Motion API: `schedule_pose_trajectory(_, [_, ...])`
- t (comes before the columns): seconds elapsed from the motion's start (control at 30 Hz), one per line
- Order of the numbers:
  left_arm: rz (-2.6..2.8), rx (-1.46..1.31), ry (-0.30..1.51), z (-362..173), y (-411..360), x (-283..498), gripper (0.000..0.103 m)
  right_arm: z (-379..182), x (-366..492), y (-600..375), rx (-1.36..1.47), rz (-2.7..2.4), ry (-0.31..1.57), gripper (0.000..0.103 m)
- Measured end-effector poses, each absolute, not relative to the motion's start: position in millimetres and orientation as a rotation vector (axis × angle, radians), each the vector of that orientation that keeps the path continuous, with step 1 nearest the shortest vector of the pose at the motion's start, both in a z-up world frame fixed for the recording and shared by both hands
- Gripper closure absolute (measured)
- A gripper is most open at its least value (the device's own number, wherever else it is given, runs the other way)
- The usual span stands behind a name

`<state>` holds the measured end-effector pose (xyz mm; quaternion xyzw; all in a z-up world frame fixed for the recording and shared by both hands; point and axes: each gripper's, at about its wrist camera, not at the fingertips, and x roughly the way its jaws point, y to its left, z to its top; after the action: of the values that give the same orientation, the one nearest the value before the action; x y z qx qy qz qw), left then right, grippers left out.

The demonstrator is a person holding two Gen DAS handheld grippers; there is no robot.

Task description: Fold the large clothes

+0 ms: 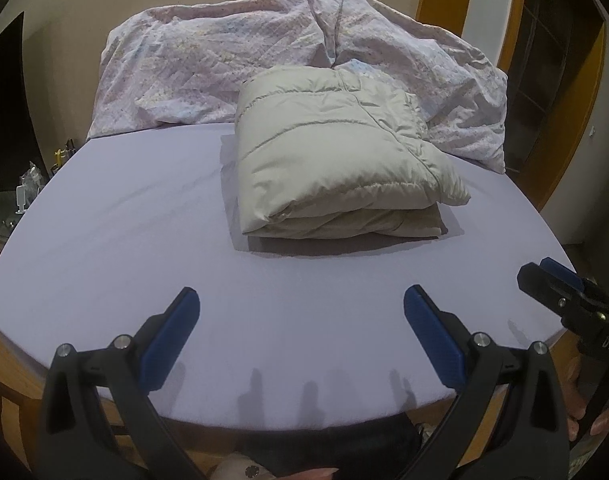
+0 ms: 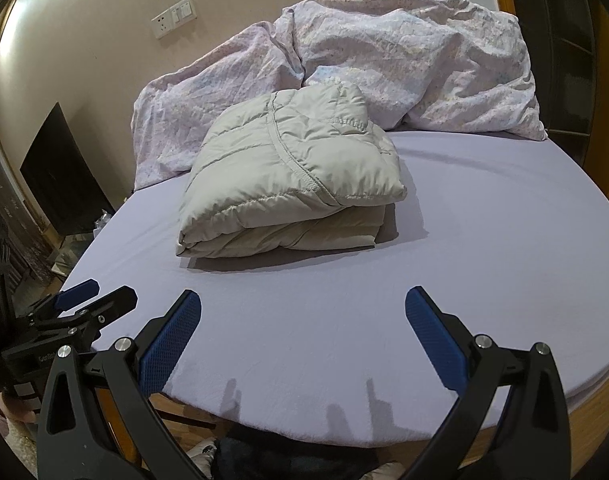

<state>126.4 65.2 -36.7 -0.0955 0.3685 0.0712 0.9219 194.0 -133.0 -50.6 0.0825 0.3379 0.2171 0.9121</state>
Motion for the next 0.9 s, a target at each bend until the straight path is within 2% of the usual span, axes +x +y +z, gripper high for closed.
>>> schedule_pose_trajectory(0.9, [0.098, -0.21, 0.769, -36.7, 62.1, 142.9, 0.002, -53.2, 201.8, -133.5, 0.185, 0.444, 0.708, 0.001])
